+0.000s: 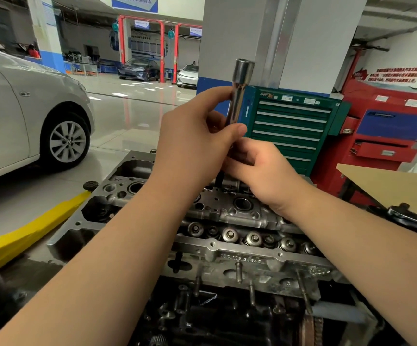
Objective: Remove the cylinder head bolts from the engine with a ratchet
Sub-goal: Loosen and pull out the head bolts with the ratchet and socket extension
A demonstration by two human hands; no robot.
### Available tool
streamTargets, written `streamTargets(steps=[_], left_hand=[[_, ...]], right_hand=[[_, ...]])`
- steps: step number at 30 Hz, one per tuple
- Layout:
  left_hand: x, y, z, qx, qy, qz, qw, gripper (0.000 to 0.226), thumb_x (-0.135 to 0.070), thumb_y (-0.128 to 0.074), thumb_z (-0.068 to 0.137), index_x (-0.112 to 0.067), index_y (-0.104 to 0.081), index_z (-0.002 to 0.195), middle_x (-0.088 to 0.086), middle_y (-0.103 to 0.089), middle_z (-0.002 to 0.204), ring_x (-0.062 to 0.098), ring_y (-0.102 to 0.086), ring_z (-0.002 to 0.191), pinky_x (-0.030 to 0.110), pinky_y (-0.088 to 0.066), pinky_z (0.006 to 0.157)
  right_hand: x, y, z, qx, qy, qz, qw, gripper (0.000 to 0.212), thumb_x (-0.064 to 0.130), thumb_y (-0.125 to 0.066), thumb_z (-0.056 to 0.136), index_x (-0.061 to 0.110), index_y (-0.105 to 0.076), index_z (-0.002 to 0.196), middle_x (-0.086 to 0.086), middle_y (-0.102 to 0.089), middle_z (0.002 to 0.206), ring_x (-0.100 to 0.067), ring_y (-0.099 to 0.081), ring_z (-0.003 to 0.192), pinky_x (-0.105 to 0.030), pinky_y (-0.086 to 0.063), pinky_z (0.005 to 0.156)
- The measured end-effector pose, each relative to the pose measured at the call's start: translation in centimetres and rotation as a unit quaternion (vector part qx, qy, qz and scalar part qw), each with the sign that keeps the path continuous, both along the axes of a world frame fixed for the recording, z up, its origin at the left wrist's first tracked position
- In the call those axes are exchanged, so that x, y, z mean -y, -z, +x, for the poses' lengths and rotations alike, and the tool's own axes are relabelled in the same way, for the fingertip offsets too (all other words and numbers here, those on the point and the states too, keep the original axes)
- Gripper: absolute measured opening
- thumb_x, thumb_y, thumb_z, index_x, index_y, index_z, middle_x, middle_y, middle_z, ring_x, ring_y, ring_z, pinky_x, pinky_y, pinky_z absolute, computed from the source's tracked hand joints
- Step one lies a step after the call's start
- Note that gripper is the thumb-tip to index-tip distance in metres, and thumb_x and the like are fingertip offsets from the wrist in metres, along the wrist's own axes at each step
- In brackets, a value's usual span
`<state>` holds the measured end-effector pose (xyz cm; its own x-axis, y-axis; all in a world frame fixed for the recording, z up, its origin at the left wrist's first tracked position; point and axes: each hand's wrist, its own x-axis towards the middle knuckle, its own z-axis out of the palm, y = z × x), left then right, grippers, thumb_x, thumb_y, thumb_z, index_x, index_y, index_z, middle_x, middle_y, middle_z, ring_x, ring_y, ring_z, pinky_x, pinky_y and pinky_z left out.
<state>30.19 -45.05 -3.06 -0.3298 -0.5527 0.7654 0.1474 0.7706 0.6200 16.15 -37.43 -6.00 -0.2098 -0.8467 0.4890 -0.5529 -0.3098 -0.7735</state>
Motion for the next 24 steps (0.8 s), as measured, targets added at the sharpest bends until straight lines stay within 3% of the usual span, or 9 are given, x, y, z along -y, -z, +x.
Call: streamTargets(steps=[3, 6, 8, 11, 14, 16, 19, 21, 24], left_hand=[[0.18, -0.06, 0.05, 0.010, 0.004, -0.002, 1.000, 0.045, -0.016, -0.077, 0.089, -0.039, -0.071, 0.127, -0.013, -0.076, 0.080, -0.001, -0.071, 0.077, 0.008, -0.048, 0.070], [0.15, -0.07, 0.06, 0.012, 0.047, 0.010, 0.999, 0.049, -0.011, -0.072, 0.093, -0.043, -0.068, 0.130, -0.016, -0.078, 0.085, -0.001, -0.073, 0.082, 0.014, -0.054, 0.079], [-0.11, -0.05, 0.01, 0.012, 0.080, 0.023, 0.996, 0.047, -0.016, -0.071, 0.095, -0.051, -0.063, 0.124, -0.020, -0.078, 0.088, -0.003, -0.073, 0.084, 0.017, -0.056, 0.083], [-0.30, 0.01, -0.16, 0.020, 0.041, 0.000, 0.999, 0.039, -0.032, -0.080, 0.086, -0.043, -0.068, 0.120, -0.014, -0.073, 0.085, -0.001, -0.070, 0.080, 0.013, -0.053, 0.074], [0.01, -0.06, 0.02, 0.002, -0.026, -0.009, 1.000, 0.036, -0.028, -0.083, 0.083, -0.044, -0.069, 0.112, -0.011, -0.064, 0.073, 0.001, -0.062, 0.069, 0.010, -0.044, 0.066], [0.28, -0.17, 0.12, 0.009, -0.039, -0.002, 0.999, 0.033, -0.023, -0.080, 0.087, -0.036, -0.074, 0.116, -0.013, -0.066, 0.070, -0.002, -0.062, 0.069, 0.005, -0.040, 0.065], [0.18, -0.33, 0.22, 0.025, -0.008, 0.016, 1.000, 0.043, -0.014, -0.072, 0.093, -0.032, -0.070, 0.133, -0.012, -0.074, 0.080, -0.003, -0.068, 0.077, 0.007, -0.047, 0.073], [-0.18, -0.30, 0.16, 0.030, 0.043, 0.039, 0.998, 0.054, -0.011, -0.067, 0.097, -0.031, -0.059, 0.146, -0.009, -0.078, 0.093, 0.000, -0.072, 0.090, 0.019, -0.054, 0.089], [-0.52, -0.25, -0.04, 0.024, 0.036, 0.026, 0.999, 0.048, -0.022, -0.075, 0.092, -0.033, -0.064, 0.136, -0.011, -0.075, 0.093, 0.001, -0.071, 0.087, 0.025, -0.057, 0.086]], right_hand=[[-0.11, -0.11, -0.17, 0.008, -0.007, 0.014, 1.000, 0.019, 0.016, -0.070, 0.093, 0.022, -0.071, 0.110, -0.001, -0.079, 0.106, -0.016, -0.075, 0.104, -0.028, -0.058, 0.092], [0.00, -0.36, -0.02, -0.011, 0.061, -0.005, 0.998, 0.037, 0.043, -0.084, 0.066, 0.025, -0.070, 0.095, 0.000, -0.079, 0.090, -0.018, -0.077, 0.087, -0.043, -0.062, 0.084], [0.16, -0.32, 0.13, -0.003, 0.084, -0.030, 0.996, 0.048, 0.049, -0.085, 0.055, 0.022, -0.069, 0.092, -0.005, -0.077, 0.089, -0.026, -0.076, 0.085, -0.049, -0.062, 0.082], [0.20, -0.13, 0.05, 0.014, 0.045, -0.051, 0.998, 0.041, 0.041, -0.084, 0.065, 0.024, -0.074, 0.101, -0.005, -0.078, 0.097, -0.024, -0.076, 0.093, -0.039, -0.063, 0.081], [0.12, -0.03, 0.00, 0.022, -0.005, -0.024, 0.999, 0.021, 0.029, -0.074, 0.089, 0.028, -0.075, 0.110, 0.000, -0.078, 0.110, -0.016, -0.073, 0.107, -0.031, -0.057, 0.093], [0.10, 0.09, -0.20, 0.015, -0.018, -0.001, 1.000, 0.022, 0.018, -0.069, 0.094, 0.025, -0.073, 0.114, 0.000, -0.078, 0.112, -0.015, -0.073, 0.111, -0.031, -0.055, 0.099], [0.23, -0.05, -0.29, 0.017, 0.030, -0.003, 0.999, 0.024, 0.027, -0.083, 0.078, 0.022, -0.072, 0.098, 0.002, -0.080, 0.096, -0.013, -0.076, 0.093, -0.033, -0.059, 0.087], [0.38, 0.03, -0.34, 0.020, 0.073, -0.023, 0.997, 0.046, 0.040, -0.089, 0.059, 0.015, -0.066, 0.091, 0.000, -0.076, 0.085, -0.014, -0.072, 0.080, -0.038, -0.061, 0.078], [0.43, 0.07, -0.30, 0.022, 0.061, -0.021, 0.998, 0.050, 0.045, -0.086, 0.062, 0.022, -0.070, 0.104, -0.005, -0.077, 0.099, -0.021, -0.074, 0.095, -0.045, -0.061, 0.089]])
